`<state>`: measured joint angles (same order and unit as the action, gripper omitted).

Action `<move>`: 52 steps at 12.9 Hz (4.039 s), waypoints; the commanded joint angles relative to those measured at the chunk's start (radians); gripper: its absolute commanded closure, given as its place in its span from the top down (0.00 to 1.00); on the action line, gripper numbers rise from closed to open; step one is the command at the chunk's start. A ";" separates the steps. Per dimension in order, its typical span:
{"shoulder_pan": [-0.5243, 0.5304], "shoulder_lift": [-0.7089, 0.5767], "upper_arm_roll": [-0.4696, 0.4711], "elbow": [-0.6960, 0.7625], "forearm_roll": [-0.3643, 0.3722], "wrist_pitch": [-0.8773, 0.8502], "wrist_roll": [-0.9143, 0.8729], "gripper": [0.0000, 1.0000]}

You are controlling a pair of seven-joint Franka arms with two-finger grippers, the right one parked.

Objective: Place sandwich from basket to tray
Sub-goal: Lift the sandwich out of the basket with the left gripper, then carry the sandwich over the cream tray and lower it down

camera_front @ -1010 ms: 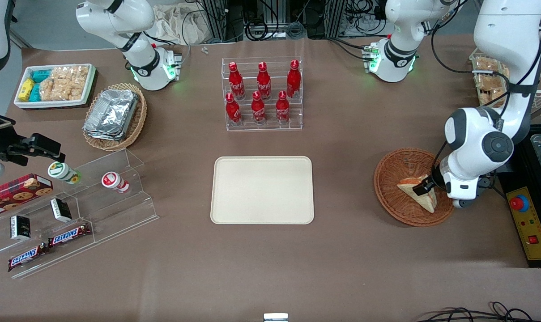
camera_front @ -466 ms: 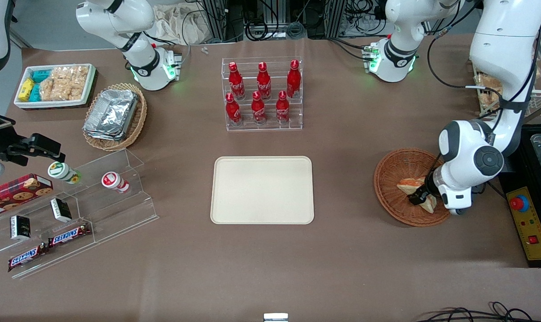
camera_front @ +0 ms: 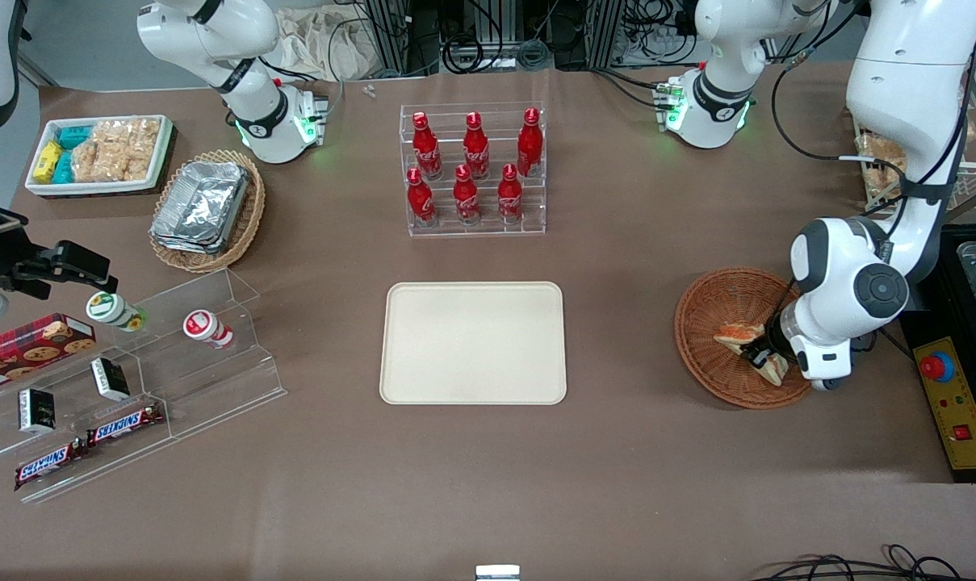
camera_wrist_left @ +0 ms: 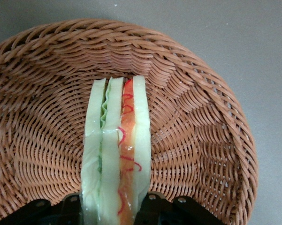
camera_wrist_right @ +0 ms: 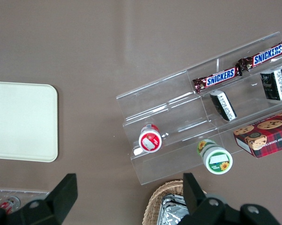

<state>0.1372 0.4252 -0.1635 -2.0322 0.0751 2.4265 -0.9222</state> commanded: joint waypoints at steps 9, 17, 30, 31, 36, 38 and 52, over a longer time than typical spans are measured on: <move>-0.008 -0.025 -0.051 0.398 0.008 -0.520 0.071 0.13; -0.043 0.018 -0.289 0.716 -0.003 -0.817 0.242 0.00; -0.422 0.443 -0.275 0.704 0.250 -0.287 0.117 0.02; -0.433 0.461 -0.275 0.704 0.283 -0.274 0.086 0.02; -0.452 0.469 -0.275 0.689 0.292 -0.282 0.069 0.35; -0.452 0.466 -0.275 0.676 0.296 -0.288 0.046 1.00; -0.246 -0.009 -0.280 0.600 0.198 -0.665 0.121 1.00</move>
<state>-0.1702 0.5238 -0.4399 -1.3483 0.3304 1.7792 -0.8482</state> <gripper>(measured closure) 0.000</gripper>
